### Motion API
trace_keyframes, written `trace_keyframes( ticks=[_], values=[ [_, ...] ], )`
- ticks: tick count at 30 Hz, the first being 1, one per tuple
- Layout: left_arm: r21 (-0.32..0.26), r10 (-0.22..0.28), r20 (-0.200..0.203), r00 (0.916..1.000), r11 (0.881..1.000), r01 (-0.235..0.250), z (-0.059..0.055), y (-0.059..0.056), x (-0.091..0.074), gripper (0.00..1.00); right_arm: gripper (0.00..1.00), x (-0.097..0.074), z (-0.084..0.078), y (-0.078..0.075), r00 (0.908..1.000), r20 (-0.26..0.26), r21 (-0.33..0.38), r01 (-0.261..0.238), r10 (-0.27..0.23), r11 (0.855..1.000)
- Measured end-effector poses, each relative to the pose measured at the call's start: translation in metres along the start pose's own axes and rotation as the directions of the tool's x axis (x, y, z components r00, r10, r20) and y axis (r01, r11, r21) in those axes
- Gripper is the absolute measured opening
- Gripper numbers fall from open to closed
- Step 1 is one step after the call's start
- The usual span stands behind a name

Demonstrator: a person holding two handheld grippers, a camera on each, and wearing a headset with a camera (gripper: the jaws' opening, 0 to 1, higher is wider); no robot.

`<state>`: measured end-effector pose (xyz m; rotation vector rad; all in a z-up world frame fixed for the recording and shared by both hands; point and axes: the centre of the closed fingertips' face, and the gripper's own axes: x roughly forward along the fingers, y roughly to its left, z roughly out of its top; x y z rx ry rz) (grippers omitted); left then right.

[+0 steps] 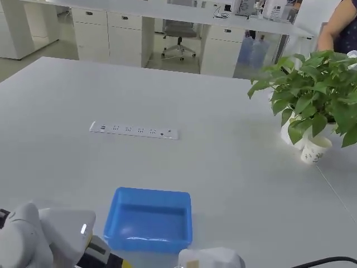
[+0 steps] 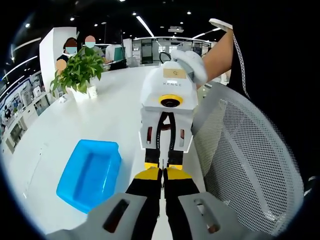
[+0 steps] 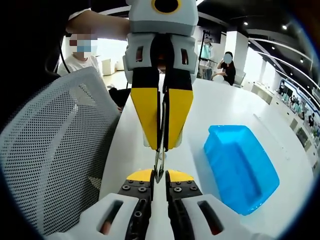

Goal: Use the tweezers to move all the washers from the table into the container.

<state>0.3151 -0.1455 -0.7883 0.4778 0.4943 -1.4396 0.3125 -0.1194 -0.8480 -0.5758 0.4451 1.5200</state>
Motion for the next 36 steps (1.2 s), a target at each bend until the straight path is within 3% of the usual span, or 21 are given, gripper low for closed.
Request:
trace_keyframes(
  ticks=[15, 26, 36],
  values=[
    [-0.011, 0.018, -0.003, 0.9998, 1.0, -0.018, -0.005, 0.001, -0.011, 0.05, 0.1, 0.009, 0.01, -0.001, 0.9999, 0.012, -0.007, -0.009, 0.009, 1.0],
    [0.007, 0.021, -0.025, 0.9995, 1.0, -0.021, -0.009, 0.001, -0.013, 0.05, 0.11, 0.013, 0.011, -0.002, 0.9999, 0.006, -0.021, -0.011, 0.011, 1.0],
    [0.003, 0.035, -0.054, 0.998, 0.999, -0.035, -0.019, 0.001, -0.025, 0.05, 0.11, 0.028, 0.02, -0.002, 0.9995, 0.012, -0.04, -0.03, 0.03, 0.999]
  ],
)
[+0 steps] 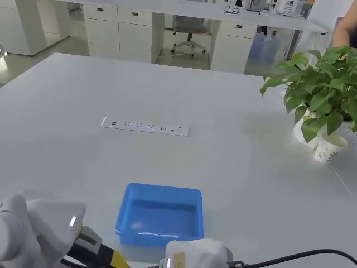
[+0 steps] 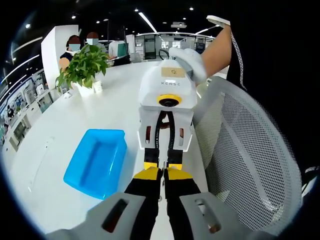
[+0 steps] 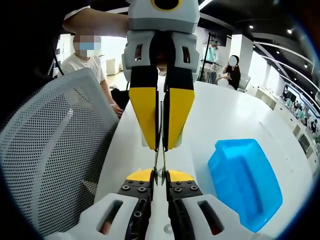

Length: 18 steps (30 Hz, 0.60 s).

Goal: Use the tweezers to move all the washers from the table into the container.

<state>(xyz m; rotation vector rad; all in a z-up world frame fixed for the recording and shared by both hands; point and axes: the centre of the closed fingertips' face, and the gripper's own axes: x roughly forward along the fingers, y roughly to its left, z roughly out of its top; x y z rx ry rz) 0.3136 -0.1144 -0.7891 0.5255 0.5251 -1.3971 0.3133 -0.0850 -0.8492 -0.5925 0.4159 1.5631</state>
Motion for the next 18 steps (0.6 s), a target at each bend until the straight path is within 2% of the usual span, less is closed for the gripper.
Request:
trace_keyframes(
  ticks=[12, 18],
  values=[
    [-0.002, 0.0, -0.028, 0.9996, 1.0, 0.0, -0.012, 0.0, -0.008, 0.05, 0.11, 0.013, 0.005, 0.002, 0.9994, -0.003, -0.019, -0.035, 0.035, 0.999],
    [0.003, 0.0, -0.034, 0.9994, 1.0, 0.0, -0.014, 0.002, -0.009, 0.05, 0.11, 0.016, 0.007, 0.002, 0.9995, -0.001, -0.019, -0.031, 0.031, 0.999]
  ],
)
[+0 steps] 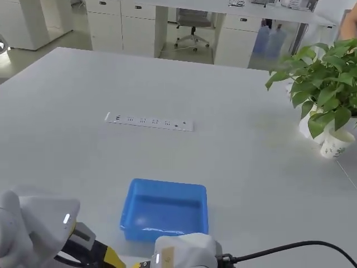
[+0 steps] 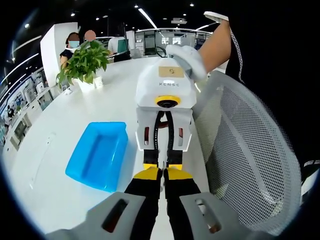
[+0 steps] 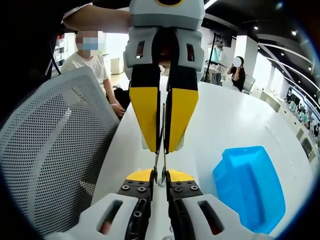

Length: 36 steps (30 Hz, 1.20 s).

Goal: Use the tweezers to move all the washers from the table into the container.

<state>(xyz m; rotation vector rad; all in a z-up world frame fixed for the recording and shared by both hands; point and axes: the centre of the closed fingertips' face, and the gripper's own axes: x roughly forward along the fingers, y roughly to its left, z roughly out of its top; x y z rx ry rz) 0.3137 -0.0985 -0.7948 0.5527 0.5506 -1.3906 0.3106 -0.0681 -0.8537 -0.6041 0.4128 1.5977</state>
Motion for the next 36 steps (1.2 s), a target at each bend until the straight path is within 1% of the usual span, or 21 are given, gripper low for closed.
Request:
trace_keyframes(
  ticks=[12, 17, 25, 31, 36],
  values=[
    [0.002, 0.001, -0.012, 0.9999, 1.0, -0.001, -0.0047, 0.0021, -0.0014, 0.05, 0.11, 0.0056, 0.0013, -0.0006, 1.0, 0.001, 0.0, -0.003, 0.003, 1.0],
    [0.002, 0.001, -0.01, 0.9999, 1.0, -0.001, -0.0048, 0.0029, -0.0015, 0.06, 0.11, 0.006, 0.0016, -0.0013, 1.0, 0.004, 0.002, 0.0, 0.0, 1.0],
    [-0.002, -0.004, 0.006, 1.0, 1.0, 0.004, -0.0017, 0.0031, -0.0022, 0.05, 0.11, 0.0043, 0.0032, -0.0033, 0.9999, 0.008, -0.003, 0.008, -0.008, 1.0],
    [0.005, -0.009, 0.012, 0.9999, 1.0, 0.009, 0.0009, 0.0031, -0.0006, 0.05, 0.11, 0.0027, 0.0037, -0.0023, 0.9998, 0.018, 0.01, 0.007, -0.007, 1.0],
    [0.001, -0.011, 0.016, 0.9998, 1.0, 0.011, 0.0015, 0.0031, -0.0007, 0.05, 0.1, 0.0029, 0.0023, -0.0022, 0.9998, 0.014, 0.007, 0.011, -0.011, 1.0]
  ],
)
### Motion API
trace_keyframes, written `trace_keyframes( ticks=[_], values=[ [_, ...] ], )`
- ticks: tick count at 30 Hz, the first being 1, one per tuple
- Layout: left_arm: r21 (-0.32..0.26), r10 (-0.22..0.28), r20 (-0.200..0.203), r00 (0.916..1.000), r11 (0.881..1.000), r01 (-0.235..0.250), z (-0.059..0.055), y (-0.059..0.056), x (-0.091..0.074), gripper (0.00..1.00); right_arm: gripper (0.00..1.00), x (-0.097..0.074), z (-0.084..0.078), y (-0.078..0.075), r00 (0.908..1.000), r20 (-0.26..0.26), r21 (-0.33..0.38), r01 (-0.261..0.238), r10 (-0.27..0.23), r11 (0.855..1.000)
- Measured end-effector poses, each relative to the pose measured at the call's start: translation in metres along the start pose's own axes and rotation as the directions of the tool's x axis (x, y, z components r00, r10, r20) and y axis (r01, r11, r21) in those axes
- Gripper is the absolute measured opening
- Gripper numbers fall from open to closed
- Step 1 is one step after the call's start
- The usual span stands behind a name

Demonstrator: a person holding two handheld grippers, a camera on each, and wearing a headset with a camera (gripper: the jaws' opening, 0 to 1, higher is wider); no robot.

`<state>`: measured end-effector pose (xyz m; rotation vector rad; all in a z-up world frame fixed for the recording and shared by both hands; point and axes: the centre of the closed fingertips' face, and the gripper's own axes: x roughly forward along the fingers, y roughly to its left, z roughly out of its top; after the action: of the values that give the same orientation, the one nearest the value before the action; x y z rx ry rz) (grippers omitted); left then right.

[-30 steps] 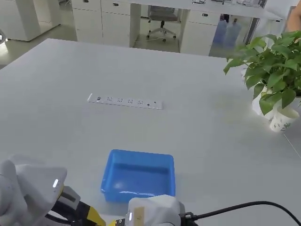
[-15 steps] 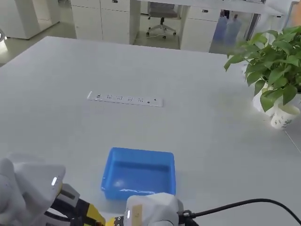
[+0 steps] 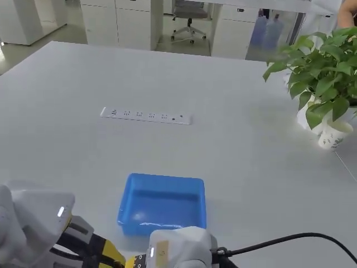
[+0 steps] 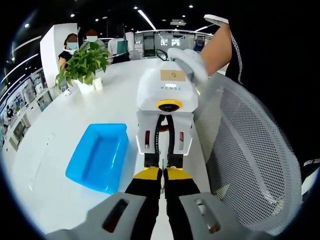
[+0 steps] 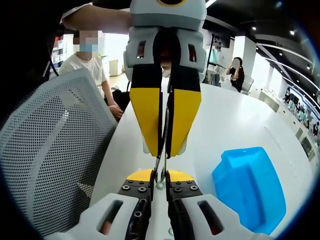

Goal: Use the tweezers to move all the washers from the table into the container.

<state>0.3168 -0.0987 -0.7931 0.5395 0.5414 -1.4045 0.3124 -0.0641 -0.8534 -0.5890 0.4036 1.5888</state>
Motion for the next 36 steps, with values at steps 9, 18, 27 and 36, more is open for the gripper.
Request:
trace_keyframes(
  ticks=[9, 18, 27, 36],
  values=[
    [0.002, -0.002, -0.004, 1.0, 1.0, 0.002, -0.0035, 0.0006, 0.0005, 0.05, 0.11, 0.0012, -0.0017, 0.0002, 1.0, -0.005, -0.001, 0.003, -0.003, 1.0],
    [0.004, -0.003, -0.008, 1.0, 1.0, 0.003, -0.0084, 0.0017, 0.0019, 0.05, 0.11, 0.0016, -0.0032, 0.0001, 1.0, -0.005, 0.003, 0.002, -0.002, 1.0],
    [-0.01, -0.001, -0.004, 1.0, 1.0, 0.001, -0.009, 0.004, 0.0022, 0.05, 0.12, 0.0024, -0.0033, 0.0002, 1.0, -0.005, 0.002, 0.002, -0.002, 1.0],
    [-0.021, -0.01, -0.001, 0.9999, 1.0, 0.01, -0.0076, 0.0023, 0.0028, 0.05, 0.12, 0.0029, -0.0034, -0.0009, 1.0, -0.003, 0.005, 0.001, -0.001, 1.0]
  ],
)
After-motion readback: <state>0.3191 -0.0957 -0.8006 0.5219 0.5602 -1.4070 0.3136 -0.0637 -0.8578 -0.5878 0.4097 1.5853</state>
